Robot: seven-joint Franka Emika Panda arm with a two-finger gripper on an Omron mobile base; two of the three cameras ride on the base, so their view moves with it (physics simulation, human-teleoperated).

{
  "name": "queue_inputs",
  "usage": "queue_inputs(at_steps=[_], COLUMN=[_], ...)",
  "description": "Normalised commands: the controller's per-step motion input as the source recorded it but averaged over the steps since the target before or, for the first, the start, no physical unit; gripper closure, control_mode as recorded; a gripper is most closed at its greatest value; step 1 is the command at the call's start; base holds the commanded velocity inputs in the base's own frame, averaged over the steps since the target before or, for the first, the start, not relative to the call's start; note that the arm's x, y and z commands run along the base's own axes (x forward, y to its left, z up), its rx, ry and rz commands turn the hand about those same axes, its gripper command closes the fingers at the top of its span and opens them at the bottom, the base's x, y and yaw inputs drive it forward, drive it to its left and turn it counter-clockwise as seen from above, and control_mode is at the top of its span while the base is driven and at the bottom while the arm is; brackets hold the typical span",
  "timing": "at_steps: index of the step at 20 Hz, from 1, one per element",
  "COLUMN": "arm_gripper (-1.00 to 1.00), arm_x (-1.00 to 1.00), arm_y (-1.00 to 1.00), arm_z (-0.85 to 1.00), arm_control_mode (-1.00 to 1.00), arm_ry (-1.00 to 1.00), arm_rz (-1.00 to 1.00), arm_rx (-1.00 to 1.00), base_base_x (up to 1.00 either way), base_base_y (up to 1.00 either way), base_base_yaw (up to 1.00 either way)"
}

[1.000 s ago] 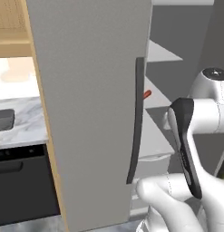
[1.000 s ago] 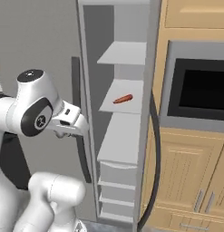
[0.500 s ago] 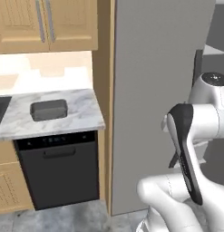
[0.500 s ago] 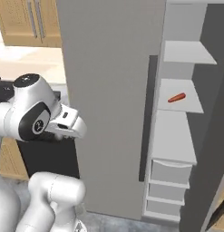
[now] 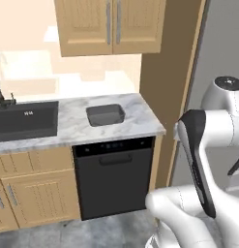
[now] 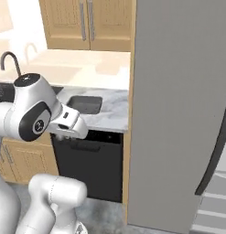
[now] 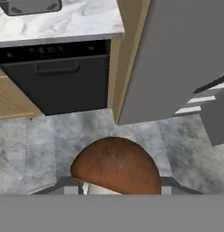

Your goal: Take the mushroom and carrot out of the freezer and place them in the tupperware container on the counter. Then put the tupperware containing the vegetables back in the freezer.

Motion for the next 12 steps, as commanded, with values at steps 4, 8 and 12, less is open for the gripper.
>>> queue_inputs(at_steps=[4,8,12], arm_gripper=[1.0,1.0,1.0], arm_x=[0.0,0.0,0.0], arm_y=[0.0,0.0,0.0], arm_z=[0.0,0.0,0.0], arm_control_mode=[1.0,1.0,1.0], arm_ry=[0.0,0.0,0.0], arm_rz=[0.0,0.0,0.0], arm_rx=[0.0,0.0,0.0], base_base_x=[0.61,0.72,0.75], base_base_y=[0.76,0.41,0.07], base_base_yaw=[0.0,0.0,0.0])
